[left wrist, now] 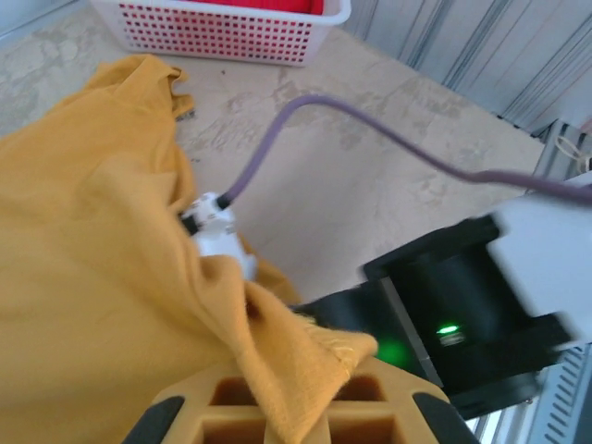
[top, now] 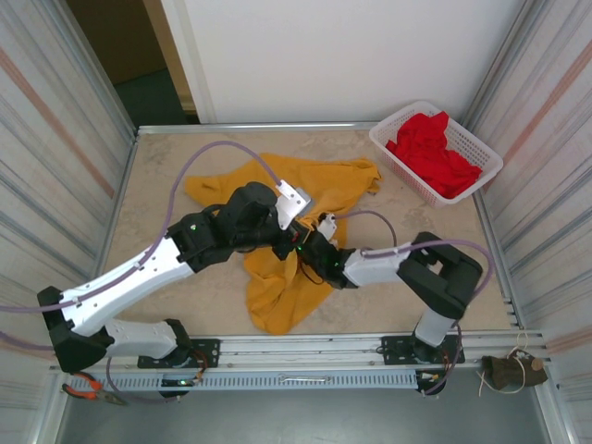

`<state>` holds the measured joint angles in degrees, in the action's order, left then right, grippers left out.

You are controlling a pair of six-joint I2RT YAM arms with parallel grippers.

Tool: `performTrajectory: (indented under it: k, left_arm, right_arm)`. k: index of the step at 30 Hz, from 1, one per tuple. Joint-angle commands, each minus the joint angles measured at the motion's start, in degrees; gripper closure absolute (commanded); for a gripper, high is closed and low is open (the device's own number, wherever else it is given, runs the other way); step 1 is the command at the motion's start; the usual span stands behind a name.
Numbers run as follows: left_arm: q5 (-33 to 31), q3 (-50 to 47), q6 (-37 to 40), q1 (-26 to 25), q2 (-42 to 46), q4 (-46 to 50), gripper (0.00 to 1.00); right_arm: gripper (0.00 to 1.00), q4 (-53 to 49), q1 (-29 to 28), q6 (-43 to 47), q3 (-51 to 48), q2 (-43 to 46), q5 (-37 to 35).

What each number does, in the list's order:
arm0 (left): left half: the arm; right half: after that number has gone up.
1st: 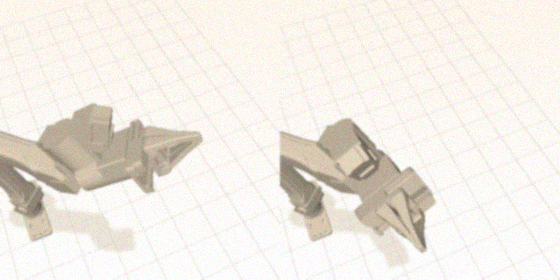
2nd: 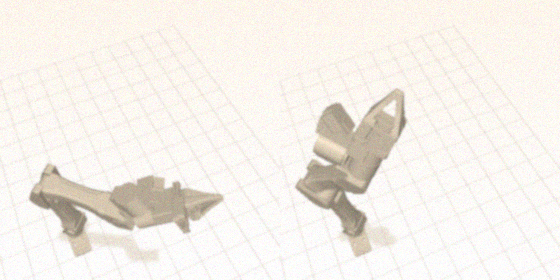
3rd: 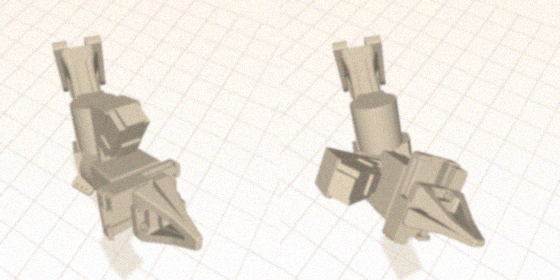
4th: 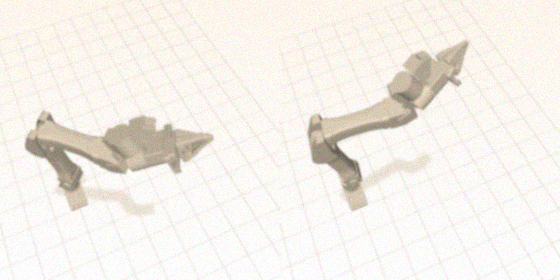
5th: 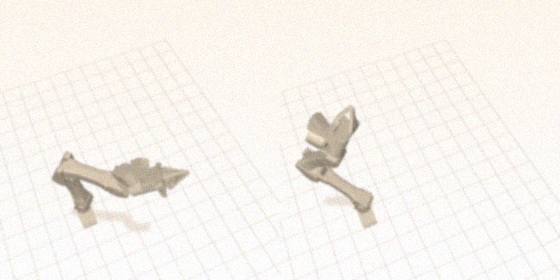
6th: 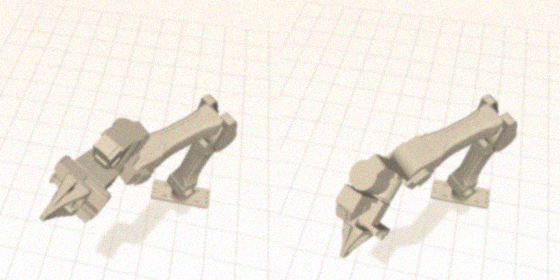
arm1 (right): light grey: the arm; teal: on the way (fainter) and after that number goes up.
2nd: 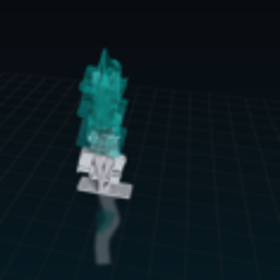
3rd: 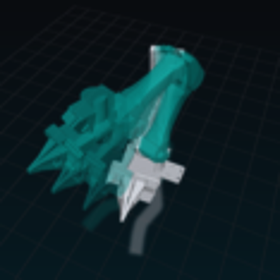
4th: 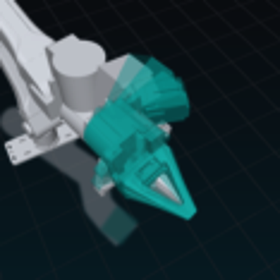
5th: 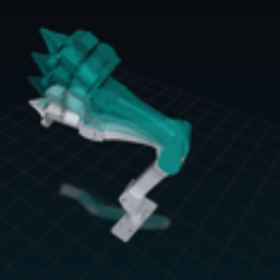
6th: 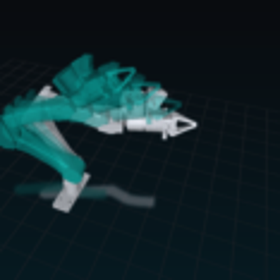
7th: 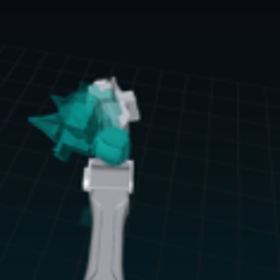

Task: Fold the inside-out t-shirt

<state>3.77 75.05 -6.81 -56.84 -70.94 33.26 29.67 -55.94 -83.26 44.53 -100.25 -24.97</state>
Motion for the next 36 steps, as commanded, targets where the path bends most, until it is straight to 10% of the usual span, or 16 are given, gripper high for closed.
performTrajectory:
  k: [1, 17, 36]
  left_arm:
    - [3.6, 4.7, 1.0, 0.0, -1.7, 0.4, 1.0]
    - [11.8, 10.2, -3.3, -1.1, -7.3, -4.7, 1.0]
    - [15.4, 5.0, -16.6, -17.5, -6.4, -23.2, 1.0]
  right_arm:
    - [0.77, 0.0, 0.2, 1.1, 4.1, -4.9, 1.5]
    - [0.36, -7.5, 5.9, -5.6, 16.9, -15.2, 5.0]
    - [0.06, -23.6, 18.3, 3.2, 30.5, -20.2, 15.7]
